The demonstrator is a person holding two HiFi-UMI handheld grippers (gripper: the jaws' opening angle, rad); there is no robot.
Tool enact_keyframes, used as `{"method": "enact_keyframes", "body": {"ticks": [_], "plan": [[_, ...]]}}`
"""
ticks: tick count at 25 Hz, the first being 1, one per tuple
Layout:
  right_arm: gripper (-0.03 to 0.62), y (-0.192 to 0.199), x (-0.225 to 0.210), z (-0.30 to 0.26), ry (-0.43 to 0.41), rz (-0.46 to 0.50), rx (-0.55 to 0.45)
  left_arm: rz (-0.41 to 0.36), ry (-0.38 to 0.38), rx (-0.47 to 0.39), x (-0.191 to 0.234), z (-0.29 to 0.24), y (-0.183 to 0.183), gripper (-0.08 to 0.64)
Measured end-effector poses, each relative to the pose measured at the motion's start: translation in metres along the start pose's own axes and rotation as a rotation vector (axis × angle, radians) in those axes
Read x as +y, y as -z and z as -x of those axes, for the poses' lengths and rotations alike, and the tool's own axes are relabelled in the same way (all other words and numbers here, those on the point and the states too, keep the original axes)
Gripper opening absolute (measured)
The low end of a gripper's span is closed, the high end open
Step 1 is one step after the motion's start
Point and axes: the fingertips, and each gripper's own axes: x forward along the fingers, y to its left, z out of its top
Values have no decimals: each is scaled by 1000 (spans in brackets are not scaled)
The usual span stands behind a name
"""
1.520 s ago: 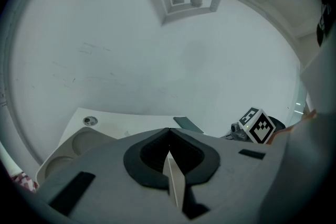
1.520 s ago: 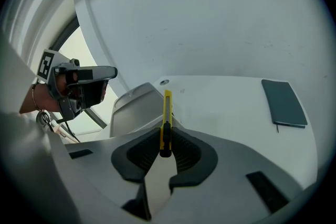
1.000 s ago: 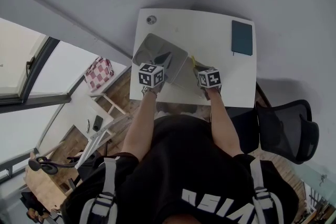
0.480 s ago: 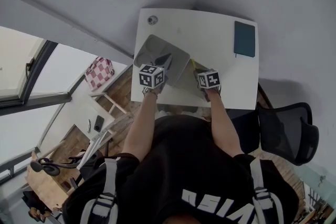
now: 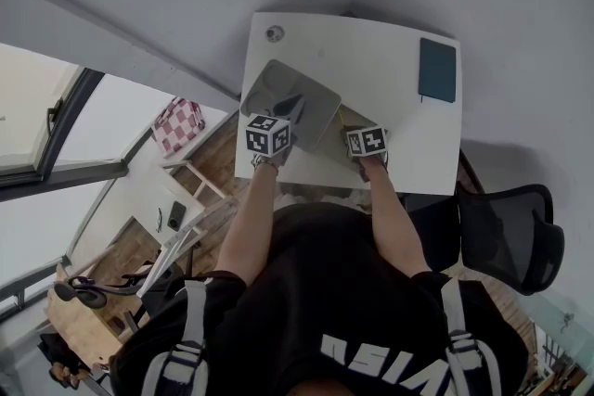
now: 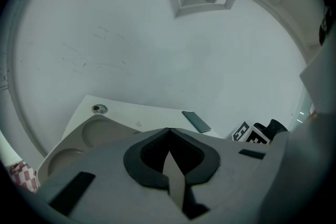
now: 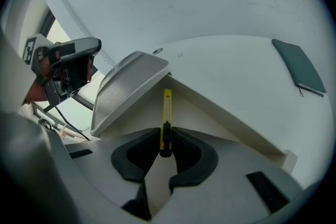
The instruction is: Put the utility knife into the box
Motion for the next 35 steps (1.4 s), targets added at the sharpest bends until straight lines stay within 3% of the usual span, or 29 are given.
{"method": "enact_keyframes", "body": {"ticks": [12, 35], "plan": [[83, 1, 1, 7, 33, -36, -25, -12, 1, -15, -1, 13, -3, 25], [46, -80, 6, 102, 96, 27, -345, -119, 20, -96, -39, 41, -38, 25]]}}
